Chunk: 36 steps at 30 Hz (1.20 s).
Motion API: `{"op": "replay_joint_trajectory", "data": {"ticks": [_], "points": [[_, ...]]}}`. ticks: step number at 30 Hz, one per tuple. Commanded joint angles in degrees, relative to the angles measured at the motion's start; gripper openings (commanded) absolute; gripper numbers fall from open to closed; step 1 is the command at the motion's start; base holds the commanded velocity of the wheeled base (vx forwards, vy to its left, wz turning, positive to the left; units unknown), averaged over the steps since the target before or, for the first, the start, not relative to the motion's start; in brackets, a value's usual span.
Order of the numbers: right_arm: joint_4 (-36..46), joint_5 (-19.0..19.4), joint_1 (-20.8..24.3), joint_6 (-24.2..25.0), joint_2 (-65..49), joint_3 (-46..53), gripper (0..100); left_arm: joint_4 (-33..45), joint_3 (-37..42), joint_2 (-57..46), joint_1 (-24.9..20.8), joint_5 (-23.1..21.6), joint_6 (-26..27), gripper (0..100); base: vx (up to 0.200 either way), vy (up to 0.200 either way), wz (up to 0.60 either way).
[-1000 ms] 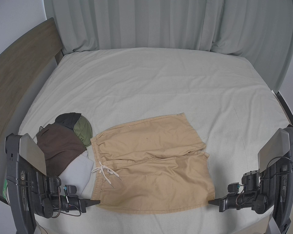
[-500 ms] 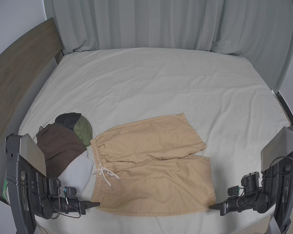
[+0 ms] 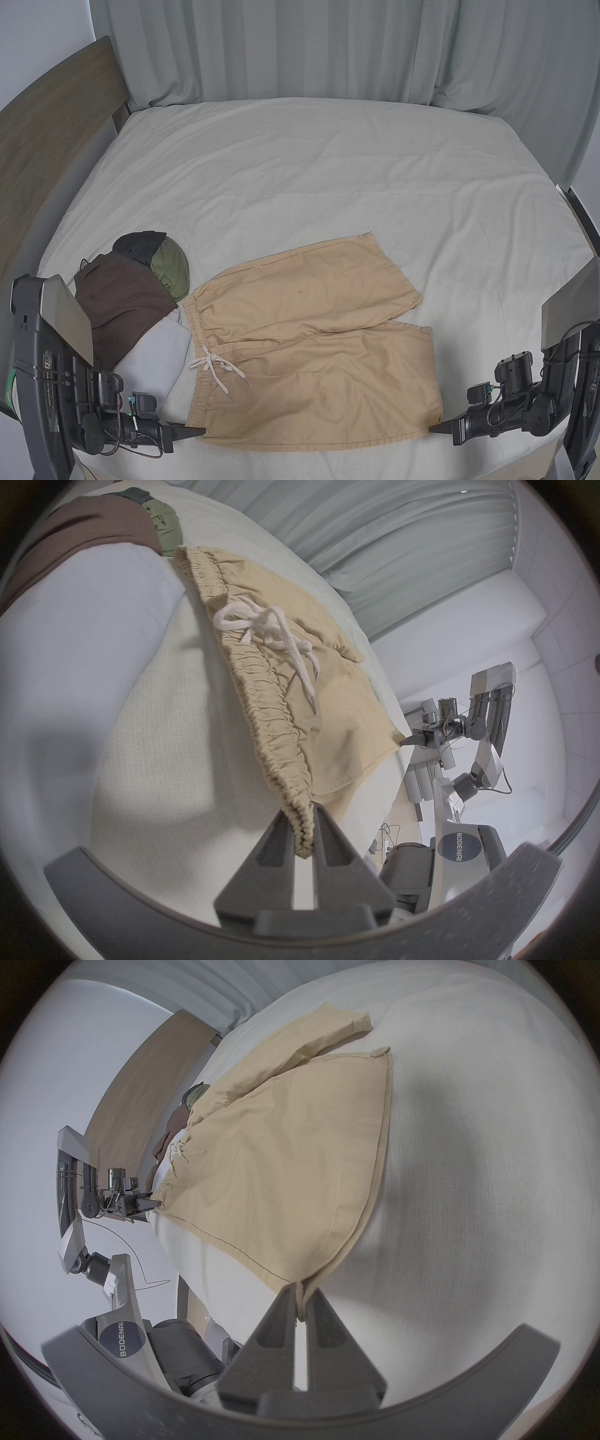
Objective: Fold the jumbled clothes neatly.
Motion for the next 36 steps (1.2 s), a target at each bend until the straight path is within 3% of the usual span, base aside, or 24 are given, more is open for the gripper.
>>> {"op": "replay_joint_trajectory", "data": {"ticks": [1, 8, 17, 30, 36], "points": [[0.2, 0.1, 0.4, 0.0, -1.4, 1.0, 0, 0.0, 1.0, 1.0, 0.2, -0.2, 1.2, 0, 0.0, 0.0, 0.0], [-1.6, 0.2, 0.3, 0.0, -1.5, 1.0, 0, -0.1, 0.5, 0.9, 0.6, -1.4, 1.3, 0, 0.0, 0.0, 0.0], [-12.8, 1.6, 0.5, 1.1, -0.9, 1.0, 0, -0.2, -1.6, -1.5, -0.7, -2.3, 0.7, 0, 0.0, 0.0, 0.0], [-15.4, 1.9, 1.1, 6.0, -3.1, -2.4, 0, -0.2, -5.8, -8.8, -2.1, -2.7, -11.1, 0, 0.0, 0.0, 0.0], [-15.4, 1.9, 1.1, 6.2, -3.8, -2.9, 0, -0.2, -7.0, -9.2, -2.2, -2.7, -12.3, 0, 0.0, 0.0, 0.0]]}}
